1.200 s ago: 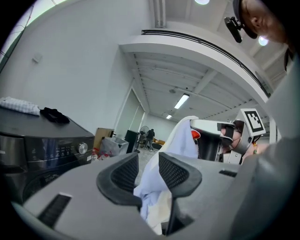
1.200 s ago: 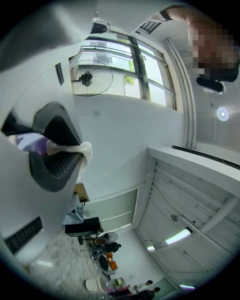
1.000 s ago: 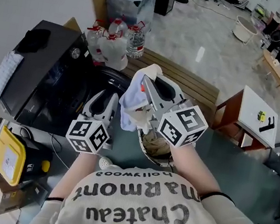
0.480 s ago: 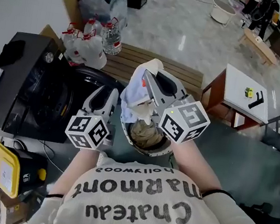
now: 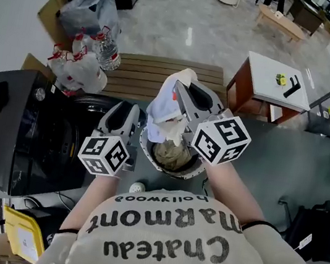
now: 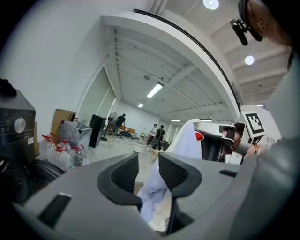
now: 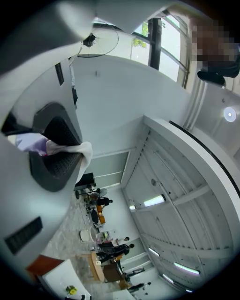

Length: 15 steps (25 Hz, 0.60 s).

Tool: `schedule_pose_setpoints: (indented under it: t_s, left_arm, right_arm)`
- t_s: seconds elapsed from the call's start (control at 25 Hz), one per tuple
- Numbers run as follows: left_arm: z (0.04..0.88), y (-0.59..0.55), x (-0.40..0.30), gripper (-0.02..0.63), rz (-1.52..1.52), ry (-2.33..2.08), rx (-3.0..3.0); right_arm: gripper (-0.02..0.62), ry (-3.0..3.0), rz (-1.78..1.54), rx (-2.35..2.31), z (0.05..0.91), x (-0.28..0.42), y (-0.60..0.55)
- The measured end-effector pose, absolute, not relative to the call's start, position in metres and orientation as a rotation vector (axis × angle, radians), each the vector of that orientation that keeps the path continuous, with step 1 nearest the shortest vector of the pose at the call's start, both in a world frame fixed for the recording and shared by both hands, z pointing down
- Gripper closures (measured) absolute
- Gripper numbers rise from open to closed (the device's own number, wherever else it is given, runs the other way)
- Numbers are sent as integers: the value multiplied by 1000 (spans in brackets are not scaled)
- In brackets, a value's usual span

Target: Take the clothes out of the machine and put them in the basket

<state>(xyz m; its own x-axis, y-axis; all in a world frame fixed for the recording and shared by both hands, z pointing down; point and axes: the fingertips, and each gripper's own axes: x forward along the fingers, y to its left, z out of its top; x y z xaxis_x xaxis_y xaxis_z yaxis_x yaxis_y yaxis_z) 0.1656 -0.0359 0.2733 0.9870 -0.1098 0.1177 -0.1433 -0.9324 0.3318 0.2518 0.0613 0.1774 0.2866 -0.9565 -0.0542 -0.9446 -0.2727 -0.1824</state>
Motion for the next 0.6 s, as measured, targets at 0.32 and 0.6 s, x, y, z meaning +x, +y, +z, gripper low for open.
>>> schedule_pose_setpoints:
  t_s: [0.32, 0.6]
  left_arm:
    - [263, -48, 192, 479, 174, 49, 2805]
    - [276, -47, 197, 479, 224, 218, 2803]
  right_arm:
    - [548, 1528, -95, -2514, 177, 263, 72]
    - [548, 1373, -88, -2616, 187, 254, 80]
